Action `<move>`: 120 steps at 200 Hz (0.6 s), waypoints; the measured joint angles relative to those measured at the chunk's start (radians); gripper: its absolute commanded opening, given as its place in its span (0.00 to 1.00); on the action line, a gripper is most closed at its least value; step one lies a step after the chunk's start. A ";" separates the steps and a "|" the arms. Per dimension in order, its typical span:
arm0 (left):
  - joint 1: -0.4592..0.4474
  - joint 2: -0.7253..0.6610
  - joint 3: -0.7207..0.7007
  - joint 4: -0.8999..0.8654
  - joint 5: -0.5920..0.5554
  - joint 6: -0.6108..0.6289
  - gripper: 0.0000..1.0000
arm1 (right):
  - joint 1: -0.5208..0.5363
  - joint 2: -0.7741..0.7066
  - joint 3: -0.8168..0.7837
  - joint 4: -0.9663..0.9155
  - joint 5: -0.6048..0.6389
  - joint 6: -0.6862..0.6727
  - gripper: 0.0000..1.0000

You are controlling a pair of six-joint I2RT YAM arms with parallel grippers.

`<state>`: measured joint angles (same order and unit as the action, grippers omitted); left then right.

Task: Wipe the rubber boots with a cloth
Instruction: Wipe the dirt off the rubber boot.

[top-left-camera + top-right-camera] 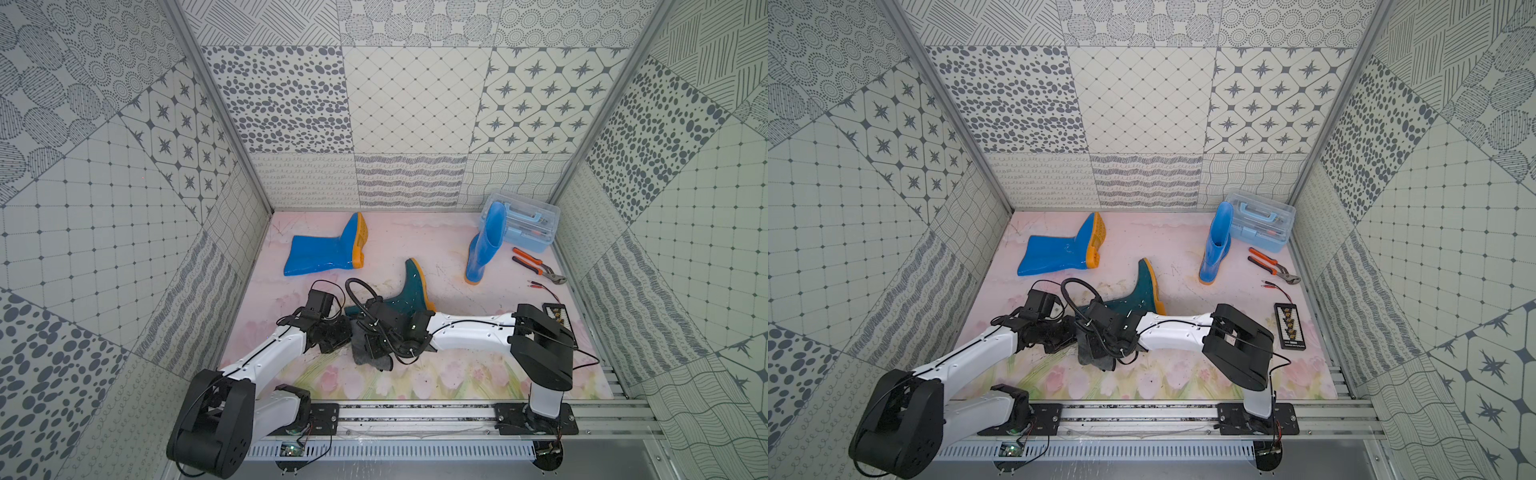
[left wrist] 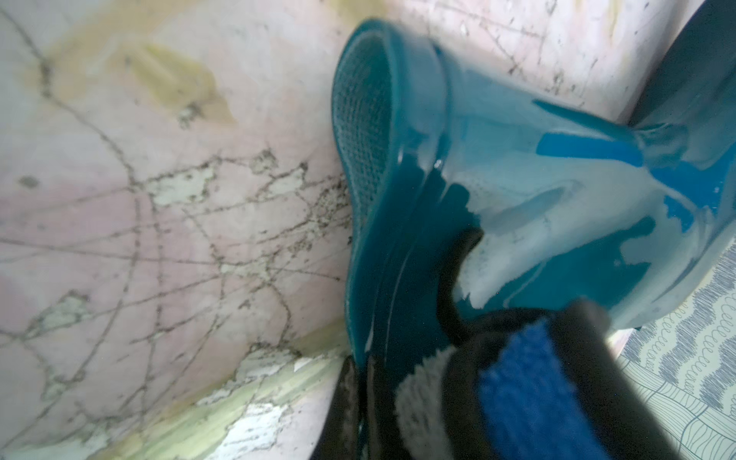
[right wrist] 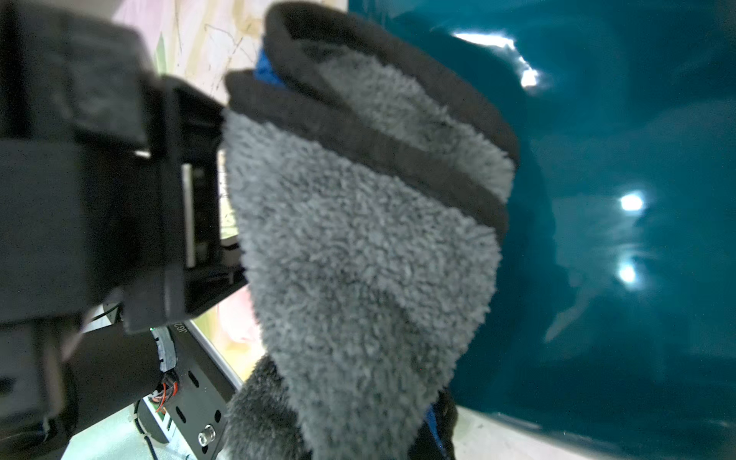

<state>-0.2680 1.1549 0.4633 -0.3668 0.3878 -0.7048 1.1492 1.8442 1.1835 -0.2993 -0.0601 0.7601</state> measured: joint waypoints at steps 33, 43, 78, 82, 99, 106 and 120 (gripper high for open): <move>0.000 -0.014 0.000 -0.007 -0.002 0.000 0.00 | -0.134 -0.183 -0.174 -0.023 0.023 -0.009 0.00; 0.000 -0.018 0.000 -0.009 -0.002 0.000 0.00 | -0.179 -0.246 -0.212 -0.033 0.031 -0.013 0.00; -0.003 -0.024 0.000 -0.015 -0.002 0.000 0.00 | -0.260 -0.343 -0.258 -0.063 0.079 -0.026 0.00; -0.005 -0.024 0.000 -0.016 -0.002 0.000 0.00 | -0.254 -0.338 -0.256 -0.064 0.083 -0.027 0.00; -0.006 -0.024 0.000 -0.019 -0.002 -0.001 0.00 | -0.192 -0.294 -0.228 -0.062 0.094 -0.027 0.00; -0.007 -0.024 0.000 -0.019 -0.002 -0.001 0.00 | -0.158 -0.267 -0.210 -0.056 0.095 -0.027 0.00; -0.008 -0.024 0.000 -0.019 -0.002 -0.003 0.00 | -0.084 -0.205 -0.168 -0.031 0.084 -0.023 0.00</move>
<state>-0.2760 1.1309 0.4637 -0.3862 0.3855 -0.7078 1.0657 1.6390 1.0157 -0.3305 0.0235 0.7372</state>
